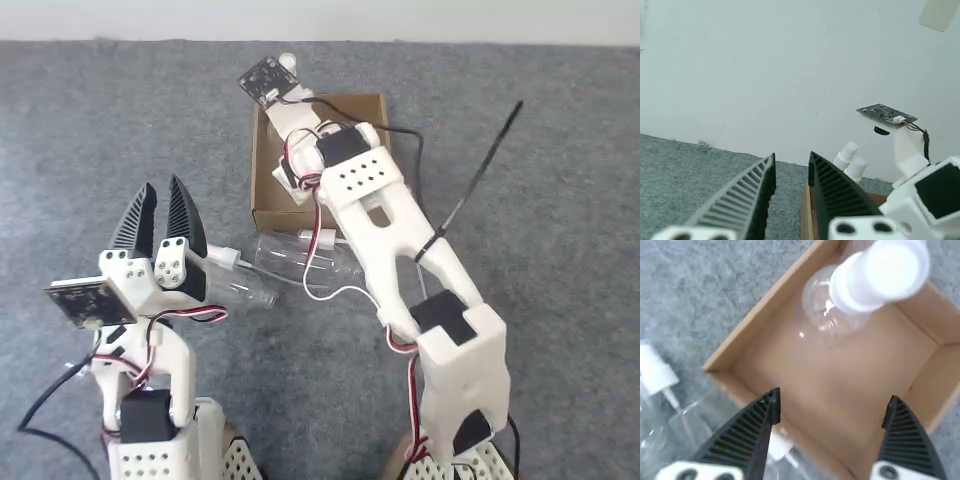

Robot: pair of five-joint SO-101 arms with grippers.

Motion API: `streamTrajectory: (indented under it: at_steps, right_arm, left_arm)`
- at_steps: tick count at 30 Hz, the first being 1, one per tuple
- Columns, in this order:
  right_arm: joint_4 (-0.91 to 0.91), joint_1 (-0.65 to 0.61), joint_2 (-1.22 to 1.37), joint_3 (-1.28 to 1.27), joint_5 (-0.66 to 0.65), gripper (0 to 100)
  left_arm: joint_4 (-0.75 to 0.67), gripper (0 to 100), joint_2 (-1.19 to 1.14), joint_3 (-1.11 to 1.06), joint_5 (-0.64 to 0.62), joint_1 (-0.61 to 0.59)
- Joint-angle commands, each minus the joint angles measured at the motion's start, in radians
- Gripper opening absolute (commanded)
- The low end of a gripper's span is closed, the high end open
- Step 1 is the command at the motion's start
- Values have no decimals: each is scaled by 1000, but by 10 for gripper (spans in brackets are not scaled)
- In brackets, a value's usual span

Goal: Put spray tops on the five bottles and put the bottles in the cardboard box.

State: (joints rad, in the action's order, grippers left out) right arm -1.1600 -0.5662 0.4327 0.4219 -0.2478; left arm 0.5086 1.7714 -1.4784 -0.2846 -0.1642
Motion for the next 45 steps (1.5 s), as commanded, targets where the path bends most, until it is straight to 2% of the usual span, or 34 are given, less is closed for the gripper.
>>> streamTrajectory:
  at_steps: [1, 6, 13, 19, 25, 33, 40, 45]
  right_arm:
    - [-96, 5, -153, 40, 9, 278]
    - [-200, 5, -262, 40, 8, 199]
    - [-372, 7, -403, 40, 0, 193]
    - [-504, 56, -483, 40, 0, 191]
    - [-613, 107, -552, 40, 0, 191]
    - [-628, 96, -633, 38, 2, 191]
    - [-628, -19, -633, 38, 0, 191]
    - [-628, -119, -631, 38, 0, 192]
  left_arm:
    - [-31, 103, -8, 4, -11, -3]
    - [-29, 103, -8, 4, -11, -3]
    - [-34, 104, -8, -5, -9, -6]
    - [-28, 105, -6, 19, 12, -40]
    - [-15, 105, -6, 27, 25, -287]
    - [224, 106, -6, 35, 31, -589]
    - [391, 108, -6, 113, 35, -847]
    - [597, 205, -11, 168, 186, -950]
